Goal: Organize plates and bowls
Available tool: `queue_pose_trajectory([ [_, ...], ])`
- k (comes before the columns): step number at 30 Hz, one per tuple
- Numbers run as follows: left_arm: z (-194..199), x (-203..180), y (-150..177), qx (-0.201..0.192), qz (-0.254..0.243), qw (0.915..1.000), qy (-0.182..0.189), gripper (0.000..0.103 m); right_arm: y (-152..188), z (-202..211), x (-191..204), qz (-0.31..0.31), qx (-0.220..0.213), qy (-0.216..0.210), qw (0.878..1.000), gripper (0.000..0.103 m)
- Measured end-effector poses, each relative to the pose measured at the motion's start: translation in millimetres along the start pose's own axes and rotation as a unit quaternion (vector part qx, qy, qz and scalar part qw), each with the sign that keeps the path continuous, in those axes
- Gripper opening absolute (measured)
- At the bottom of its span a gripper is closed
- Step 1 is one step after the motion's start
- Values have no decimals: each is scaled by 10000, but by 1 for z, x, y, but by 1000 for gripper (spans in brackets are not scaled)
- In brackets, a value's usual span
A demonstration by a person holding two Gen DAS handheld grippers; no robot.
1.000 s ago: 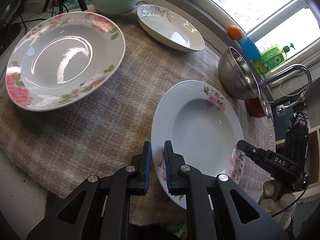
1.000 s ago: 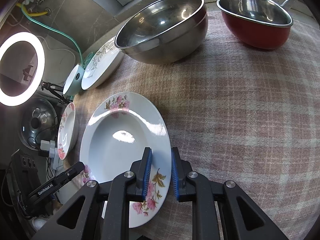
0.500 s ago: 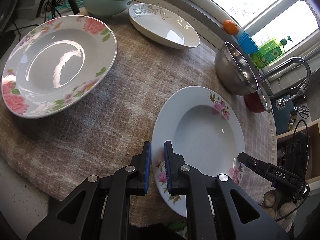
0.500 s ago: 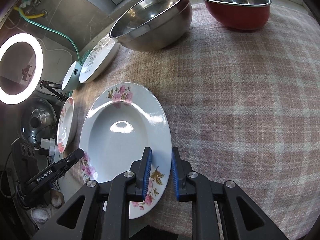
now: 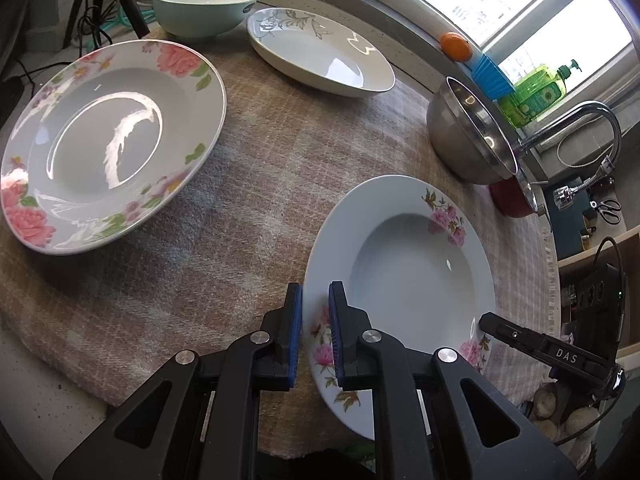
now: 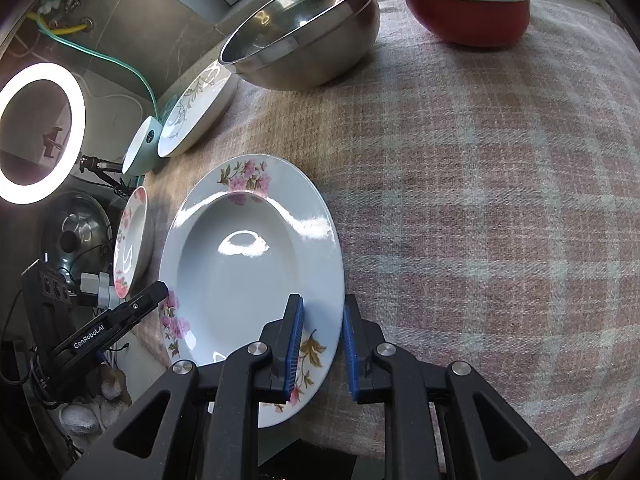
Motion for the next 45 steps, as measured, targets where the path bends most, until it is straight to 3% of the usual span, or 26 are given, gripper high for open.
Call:
queue_pose_trajectory([
  [8,7,4,-5,-108,-26,9999,-92,11,-4,3,4,183,-58,204,9996,19],
  [12,15,9,-7,-184,30,9997,-126,11,-10,12,3,172,-219,283,9992,36],
  [21,36,25,-13,-449,158,9986,-249,11,-20,30,12,278,-612,455,9967,39],
  [24,46,36,-17,-559,253,9977,-293,11,-23,35,22,466,-784,549,9943,49],
  [36,74,97,-34,-841,537,9936,-536,12,-21,37,106,1093,-1377,147,9843,53],
  [45,89,149,-46,-936,754,9902,-705,12,-13,1,173,1476,-1128,121,9825,53],
])
Point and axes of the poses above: each gripper's, at about its wrist camera, not at the fingertips, and z roughly against the way its jaws point, x to its left, y to its underside, the point moved 6 cm from there along -z, roughly the way its jaws point, and after that the axes turned 6 degrees about -z, right-handed, at the moved point
